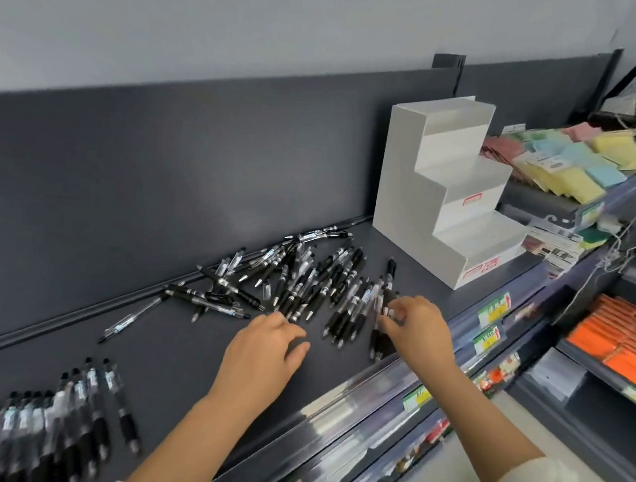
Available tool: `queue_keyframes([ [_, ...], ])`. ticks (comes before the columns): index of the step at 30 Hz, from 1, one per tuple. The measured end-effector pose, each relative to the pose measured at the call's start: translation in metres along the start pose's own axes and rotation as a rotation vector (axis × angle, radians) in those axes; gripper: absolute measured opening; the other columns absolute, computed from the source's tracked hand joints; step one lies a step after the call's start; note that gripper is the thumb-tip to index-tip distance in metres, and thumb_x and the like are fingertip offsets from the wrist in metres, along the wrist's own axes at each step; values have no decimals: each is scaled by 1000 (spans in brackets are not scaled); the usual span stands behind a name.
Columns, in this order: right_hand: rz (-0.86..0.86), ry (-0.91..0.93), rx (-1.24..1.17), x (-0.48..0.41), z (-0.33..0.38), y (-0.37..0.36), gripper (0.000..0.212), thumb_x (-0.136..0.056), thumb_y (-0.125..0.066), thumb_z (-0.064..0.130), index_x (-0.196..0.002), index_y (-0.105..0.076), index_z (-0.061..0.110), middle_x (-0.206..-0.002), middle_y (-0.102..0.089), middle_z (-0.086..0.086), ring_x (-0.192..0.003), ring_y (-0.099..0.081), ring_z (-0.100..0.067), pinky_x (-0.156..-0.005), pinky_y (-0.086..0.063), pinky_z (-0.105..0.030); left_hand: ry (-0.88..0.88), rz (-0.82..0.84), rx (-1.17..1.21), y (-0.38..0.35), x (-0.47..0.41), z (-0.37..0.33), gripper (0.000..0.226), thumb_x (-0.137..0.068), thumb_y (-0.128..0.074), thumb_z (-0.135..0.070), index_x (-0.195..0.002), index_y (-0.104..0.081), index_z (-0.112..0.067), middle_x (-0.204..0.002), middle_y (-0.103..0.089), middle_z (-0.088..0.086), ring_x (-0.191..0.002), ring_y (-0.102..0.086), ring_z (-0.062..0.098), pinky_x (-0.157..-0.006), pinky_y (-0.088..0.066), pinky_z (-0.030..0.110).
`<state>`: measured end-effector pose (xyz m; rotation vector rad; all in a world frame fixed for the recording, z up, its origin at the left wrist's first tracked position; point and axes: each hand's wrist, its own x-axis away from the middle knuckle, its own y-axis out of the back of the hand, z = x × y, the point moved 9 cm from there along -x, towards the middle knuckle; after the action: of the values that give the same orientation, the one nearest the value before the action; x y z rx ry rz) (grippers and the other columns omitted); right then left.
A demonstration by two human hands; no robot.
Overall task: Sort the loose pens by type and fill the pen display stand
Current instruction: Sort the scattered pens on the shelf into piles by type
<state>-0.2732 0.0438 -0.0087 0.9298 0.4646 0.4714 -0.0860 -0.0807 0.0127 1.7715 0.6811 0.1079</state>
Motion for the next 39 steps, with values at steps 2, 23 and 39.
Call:
queue_keyframes([
  [2, 8, -14, -3, -1, -7, 2, 28, -85, -64, 33, -104, -64, 12, -97, -57, -4, -98, -54, -25, -71, -44, -30, -29, 30, 8, -10, -10, -15, 33, -94, -44, -43, -121, -58, -29, -107, -52, -12, -106, -47, 8, -84, -42, 22],
  [23, 223, -4, 147, -30, -10, -1, 45, -86, -61, 45, -112, -59, 8, -98, -67, -8, -91, -63, -25, -73, -52, -33, 93, 77, 3, -52, -49, -26, 47, -94, -47, -39, -137, -43, -21, -124, -44, -4, -112, -46, 14, -87, -47, 26],
  [39, 260, -122, 46, -38, -18, 1, 46, -72, -74, 30, -108, -59, 6, -98, -65, -11, -86, -64, -25, -66, -51, -31, 87, 149, 93, -70, -51, -68, 51, -81, -58, -57, -114, -61, -17, -107, -47, -5, -103, -46, 12, -85, -48, 29],
])
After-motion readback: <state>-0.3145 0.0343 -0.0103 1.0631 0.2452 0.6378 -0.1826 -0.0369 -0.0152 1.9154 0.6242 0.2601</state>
